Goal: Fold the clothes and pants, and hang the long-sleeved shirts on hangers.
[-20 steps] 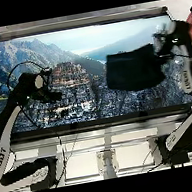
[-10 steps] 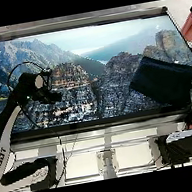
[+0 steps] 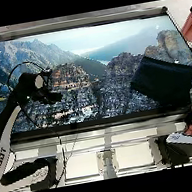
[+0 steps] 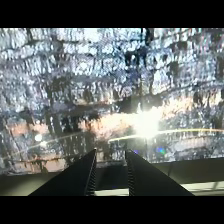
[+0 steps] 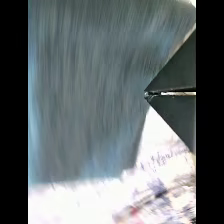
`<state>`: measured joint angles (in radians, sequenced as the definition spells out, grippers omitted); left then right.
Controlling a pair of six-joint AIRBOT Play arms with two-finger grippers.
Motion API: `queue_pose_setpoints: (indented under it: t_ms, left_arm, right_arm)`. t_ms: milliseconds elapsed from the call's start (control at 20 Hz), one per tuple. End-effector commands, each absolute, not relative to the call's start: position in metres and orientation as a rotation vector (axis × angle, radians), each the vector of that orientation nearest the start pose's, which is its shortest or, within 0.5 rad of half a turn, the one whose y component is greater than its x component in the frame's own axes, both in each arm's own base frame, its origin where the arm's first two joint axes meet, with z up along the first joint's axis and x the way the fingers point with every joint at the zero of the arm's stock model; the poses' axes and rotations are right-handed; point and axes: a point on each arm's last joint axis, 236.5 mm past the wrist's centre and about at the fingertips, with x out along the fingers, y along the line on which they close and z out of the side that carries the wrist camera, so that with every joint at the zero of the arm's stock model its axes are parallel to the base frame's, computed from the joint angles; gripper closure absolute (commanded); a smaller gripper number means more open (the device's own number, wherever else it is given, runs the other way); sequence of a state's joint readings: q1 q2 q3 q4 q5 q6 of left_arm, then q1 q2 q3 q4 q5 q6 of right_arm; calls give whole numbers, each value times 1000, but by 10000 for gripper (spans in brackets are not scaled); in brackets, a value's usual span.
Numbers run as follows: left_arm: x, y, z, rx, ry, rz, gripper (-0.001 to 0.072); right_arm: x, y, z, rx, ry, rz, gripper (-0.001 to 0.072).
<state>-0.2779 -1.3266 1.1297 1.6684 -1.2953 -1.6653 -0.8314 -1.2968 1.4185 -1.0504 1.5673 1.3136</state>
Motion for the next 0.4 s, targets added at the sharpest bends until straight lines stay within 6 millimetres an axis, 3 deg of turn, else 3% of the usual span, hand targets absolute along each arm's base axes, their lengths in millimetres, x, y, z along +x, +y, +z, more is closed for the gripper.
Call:
queue_pose_setpoints:
  t_ms: [0, 150, 350]
  left_arm:
    - [335, -72, -24, 220, 1469, -98, 475]
    - [335, -72, -24, 220, 1469, -98, 474]
    - [335, -72, -24, 220, 1469, -98, 474]
  right_arm:
    - [340, -90, 133, 438, 1122, 99, 696]
    - [333, -36, 111, 237, 1251, 151, 696]
    - [322, 36, 55, 161, 1365, 268, 696]
